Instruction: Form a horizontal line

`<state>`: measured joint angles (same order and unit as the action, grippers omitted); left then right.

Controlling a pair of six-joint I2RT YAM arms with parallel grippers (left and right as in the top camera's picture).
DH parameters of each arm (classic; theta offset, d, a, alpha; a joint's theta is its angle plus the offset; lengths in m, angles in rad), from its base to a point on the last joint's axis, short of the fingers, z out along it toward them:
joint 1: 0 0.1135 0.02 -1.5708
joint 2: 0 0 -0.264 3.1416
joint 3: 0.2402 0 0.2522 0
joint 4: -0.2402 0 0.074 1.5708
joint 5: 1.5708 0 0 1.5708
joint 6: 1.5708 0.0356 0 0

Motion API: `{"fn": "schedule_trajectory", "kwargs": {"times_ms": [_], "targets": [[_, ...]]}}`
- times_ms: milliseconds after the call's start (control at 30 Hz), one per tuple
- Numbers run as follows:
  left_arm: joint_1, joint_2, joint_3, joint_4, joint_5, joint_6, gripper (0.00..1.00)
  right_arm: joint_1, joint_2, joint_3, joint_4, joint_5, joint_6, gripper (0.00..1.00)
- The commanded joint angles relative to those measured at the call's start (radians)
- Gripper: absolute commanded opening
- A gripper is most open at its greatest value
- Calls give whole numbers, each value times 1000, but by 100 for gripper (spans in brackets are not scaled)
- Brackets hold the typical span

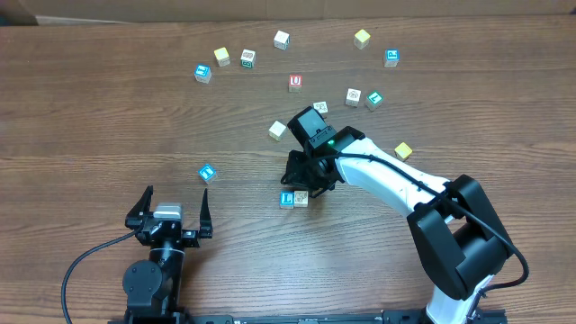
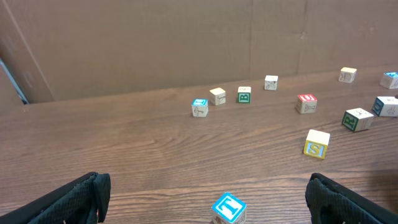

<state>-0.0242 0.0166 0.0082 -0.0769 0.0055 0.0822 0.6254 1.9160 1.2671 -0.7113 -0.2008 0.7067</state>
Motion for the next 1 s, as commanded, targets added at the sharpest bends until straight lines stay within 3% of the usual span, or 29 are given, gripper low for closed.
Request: {"fn": "schedule_trajectory", "kwargs": {"times_ms": [0, 967], "targets": [[3, -10, -3, -1, -6, 19, 99, 2, -22, -3, -10, 13, 4, 4], [3, -10, -3, -1, -6, 19, 100, 3, -21, -3, -58, -25, 3, 5]]}}
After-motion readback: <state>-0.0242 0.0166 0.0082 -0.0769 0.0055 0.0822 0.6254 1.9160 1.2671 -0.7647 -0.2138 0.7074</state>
